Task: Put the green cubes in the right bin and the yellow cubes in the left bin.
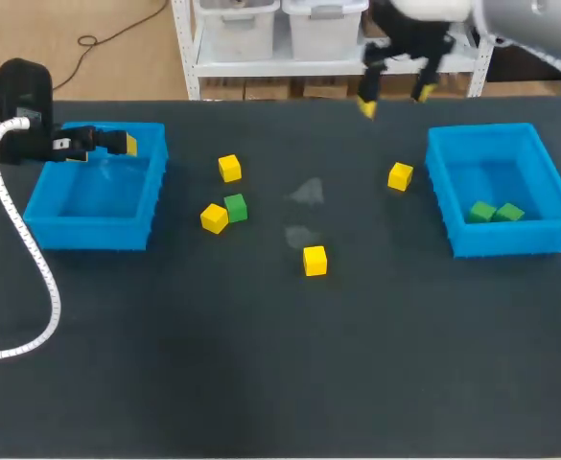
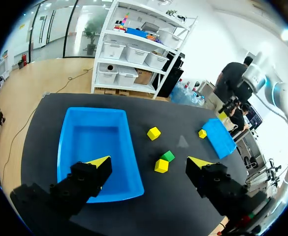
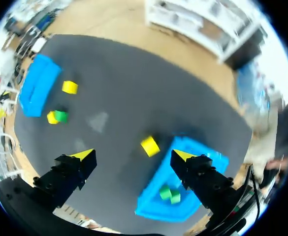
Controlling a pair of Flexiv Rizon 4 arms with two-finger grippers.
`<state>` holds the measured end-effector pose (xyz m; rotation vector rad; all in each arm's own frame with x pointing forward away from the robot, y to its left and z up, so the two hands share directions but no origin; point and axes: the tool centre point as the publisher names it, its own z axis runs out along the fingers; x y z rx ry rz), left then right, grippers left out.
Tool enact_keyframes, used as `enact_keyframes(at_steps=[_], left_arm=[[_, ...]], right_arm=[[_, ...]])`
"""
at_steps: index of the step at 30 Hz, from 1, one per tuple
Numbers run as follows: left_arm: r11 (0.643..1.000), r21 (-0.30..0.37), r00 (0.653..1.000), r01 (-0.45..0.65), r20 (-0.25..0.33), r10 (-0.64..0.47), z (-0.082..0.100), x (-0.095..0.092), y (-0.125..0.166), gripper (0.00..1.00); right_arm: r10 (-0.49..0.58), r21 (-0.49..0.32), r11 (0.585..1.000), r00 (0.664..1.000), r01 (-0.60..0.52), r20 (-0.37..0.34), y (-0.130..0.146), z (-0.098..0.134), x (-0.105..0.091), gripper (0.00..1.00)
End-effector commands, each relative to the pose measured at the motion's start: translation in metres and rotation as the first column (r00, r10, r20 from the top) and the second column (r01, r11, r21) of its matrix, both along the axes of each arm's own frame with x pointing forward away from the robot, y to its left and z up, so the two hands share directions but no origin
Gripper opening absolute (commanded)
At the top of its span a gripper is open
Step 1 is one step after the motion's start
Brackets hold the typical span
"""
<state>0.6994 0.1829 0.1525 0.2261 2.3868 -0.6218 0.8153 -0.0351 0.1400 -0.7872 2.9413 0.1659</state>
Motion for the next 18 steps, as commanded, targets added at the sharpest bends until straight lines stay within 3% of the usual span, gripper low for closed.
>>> enact_keyframes(at_steps=[1,5,10,18], left_arm=[[1.000,-0.009,1.000,0.006,0.007,-0.006,-0.002,0.000,0.002,1.00],[1.000,-0.009,1.000,0.006,0.007,-0.006,-0.002,0.000,0.002,1.00],[1.000,-0.009,1.000,0.006,0.007,-0.006,-0.002,0.000,0.002,1.00],[1.000,-0.009,1.000,0.006,0.007,-0.006,-0.002,0.000,0.002,1.00]], right_arm=[[0.590,-0.065,0.807,0.799,-0.587,0.115,0.035,0.007,-0.001,1.00],[0.734,-0.065,0.679,0.676,-0.731,0.066,0.054,0.008,0.012,1.00],[0.839,-0.070,0.543,0.543,-0.837,0.012,0.073,0.008,0.024,1.00],[0.965,-0.054,0.239,0.243,-0.969,-0.096,0.106,-0.001,0.017,1.00]])
